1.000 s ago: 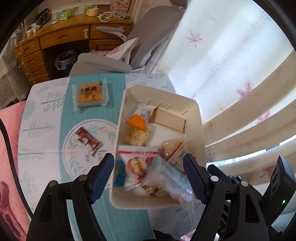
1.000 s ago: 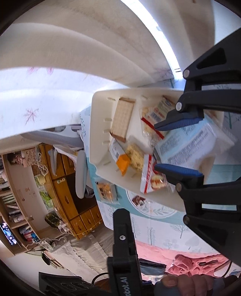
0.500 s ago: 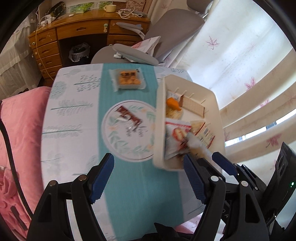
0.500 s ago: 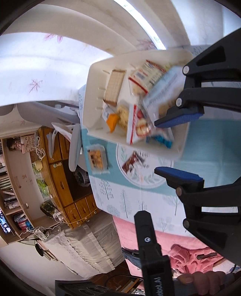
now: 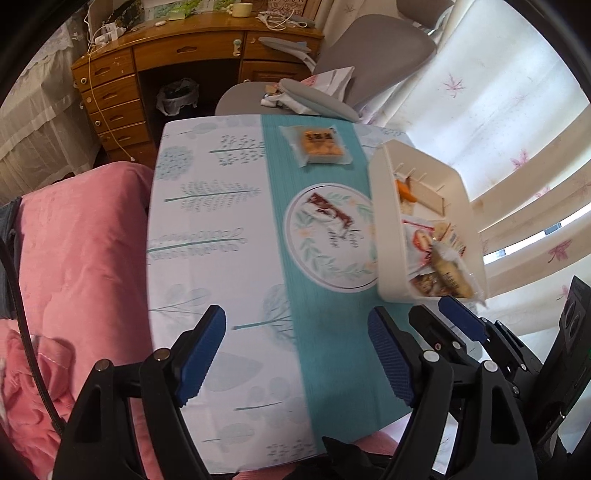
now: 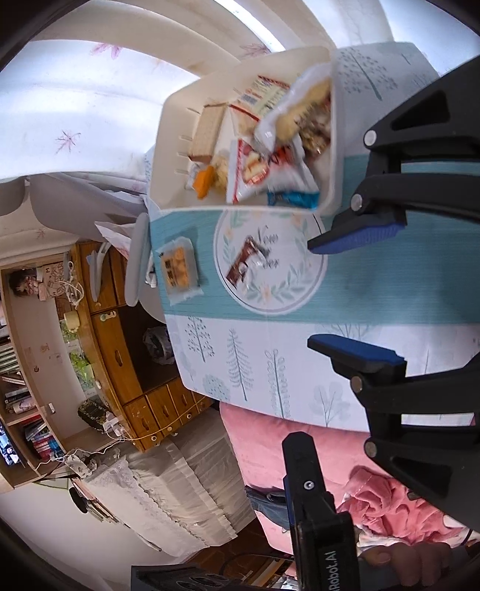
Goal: Organize snacks
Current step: 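Withdraw both open grippers from the tray toward the remaining snacks, then grasp the clear biscuit bag with the left gripper while the right grasps the red-brown candy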
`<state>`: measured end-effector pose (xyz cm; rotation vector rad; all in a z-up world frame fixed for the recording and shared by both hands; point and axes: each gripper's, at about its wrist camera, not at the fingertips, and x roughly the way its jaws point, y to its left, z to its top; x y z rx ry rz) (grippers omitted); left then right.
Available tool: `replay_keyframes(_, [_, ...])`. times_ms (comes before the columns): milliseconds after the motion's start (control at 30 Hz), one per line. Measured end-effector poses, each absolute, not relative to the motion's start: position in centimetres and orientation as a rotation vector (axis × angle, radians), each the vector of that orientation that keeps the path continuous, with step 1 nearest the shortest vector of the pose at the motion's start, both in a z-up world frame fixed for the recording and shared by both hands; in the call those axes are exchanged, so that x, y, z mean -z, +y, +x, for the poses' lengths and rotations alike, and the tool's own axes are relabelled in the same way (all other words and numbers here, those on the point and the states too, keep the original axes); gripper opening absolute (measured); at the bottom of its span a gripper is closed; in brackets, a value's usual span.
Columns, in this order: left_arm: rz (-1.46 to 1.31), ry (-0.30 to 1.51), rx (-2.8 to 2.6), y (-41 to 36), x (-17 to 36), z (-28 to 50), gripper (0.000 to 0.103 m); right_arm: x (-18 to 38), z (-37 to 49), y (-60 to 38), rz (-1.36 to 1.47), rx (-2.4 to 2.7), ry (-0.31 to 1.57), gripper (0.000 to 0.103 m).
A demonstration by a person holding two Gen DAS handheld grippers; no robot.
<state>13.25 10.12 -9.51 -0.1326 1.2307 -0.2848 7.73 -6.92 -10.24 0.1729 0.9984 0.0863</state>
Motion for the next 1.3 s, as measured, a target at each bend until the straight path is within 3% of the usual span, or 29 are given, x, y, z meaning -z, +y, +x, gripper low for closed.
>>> replay_keyframes(100, [-0.122,1.25,0.273,11.4,9.7,14.0,0.079,10.7,7.7,-5.6,0.175,-0.09,1.012,0.054])
replay_keyframes(367, [-0.067,1.256,0.256,12.4,9.2,17.9,0.082,12.3,9.3,-3.7,0.169,-0.104,1.057,0.061])
replay_keyframes(700, [0.068,1.245,0.236,8.7,9.0,26.3,0.087,15.2,15.5,-4.4,0.16,-0.071,1.056,0.062])
replay_keyframes(1300, [0.36,1.303,0.344,-0.7,18.0,42.2,0.087,22.1,25.2,-4.9,-0.17,-0.121,1.179,0.061])
